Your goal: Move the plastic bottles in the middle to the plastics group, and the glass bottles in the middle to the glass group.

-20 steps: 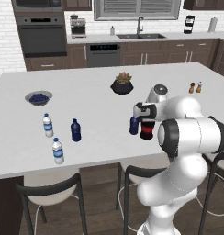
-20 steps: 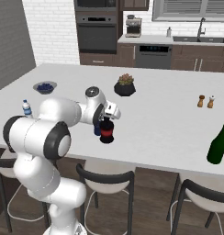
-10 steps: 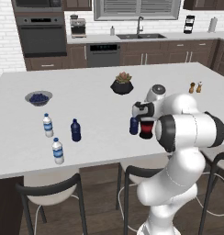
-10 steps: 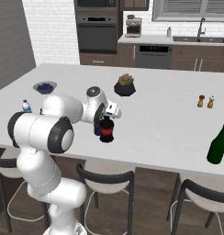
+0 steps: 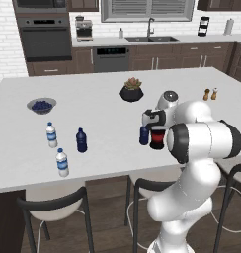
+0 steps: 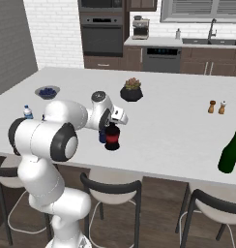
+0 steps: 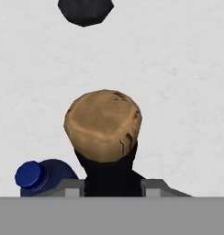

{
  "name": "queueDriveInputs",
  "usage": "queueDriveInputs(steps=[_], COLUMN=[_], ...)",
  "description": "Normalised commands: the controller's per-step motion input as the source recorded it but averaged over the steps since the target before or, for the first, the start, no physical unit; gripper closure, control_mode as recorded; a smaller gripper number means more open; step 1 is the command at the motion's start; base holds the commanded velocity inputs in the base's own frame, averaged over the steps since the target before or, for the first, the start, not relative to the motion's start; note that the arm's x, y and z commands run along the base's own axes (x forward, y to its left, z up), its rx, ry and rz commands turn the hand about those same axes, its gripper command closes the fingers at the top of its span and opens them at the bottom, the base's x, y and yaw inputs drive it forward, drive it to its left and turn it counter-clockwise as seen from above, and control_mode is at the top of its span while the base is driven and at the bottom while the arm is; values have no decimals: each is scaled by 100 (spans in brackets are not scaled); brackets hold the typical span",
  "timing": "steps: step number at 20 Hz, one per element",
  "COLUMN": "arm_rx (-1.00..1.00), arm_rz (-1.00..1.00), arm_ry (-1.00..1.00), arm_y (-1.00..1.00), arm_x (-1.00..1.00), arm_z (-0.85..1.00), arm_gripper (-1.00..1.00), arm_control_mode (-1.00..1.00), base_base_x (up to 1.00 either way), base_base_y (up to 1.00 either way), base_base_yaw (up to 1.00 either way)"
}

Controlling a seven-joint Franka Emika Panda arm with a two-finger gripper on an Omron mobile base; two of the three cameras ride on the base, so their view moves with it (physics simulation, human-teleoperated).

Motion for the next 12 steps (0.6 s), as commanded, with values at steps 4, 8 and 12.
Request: queueDriveInputs(steps=[4, 8, 12], arm_rx=[0, 0, 0], arm_rz=[0, 0, 0], arm_ry=[0, 0, 0], arm_y=[0, -7, -50], arm_x=[0, -22, -31], arm_z=[0, 0, 38], arm_gripper=[100, 100, 100], arm_control_mode=[-100, -100, -100], base_base_x=[0, 0, 0], base_base_y=[0, 0, 0], base_base_yaw=[0, 0, 0])
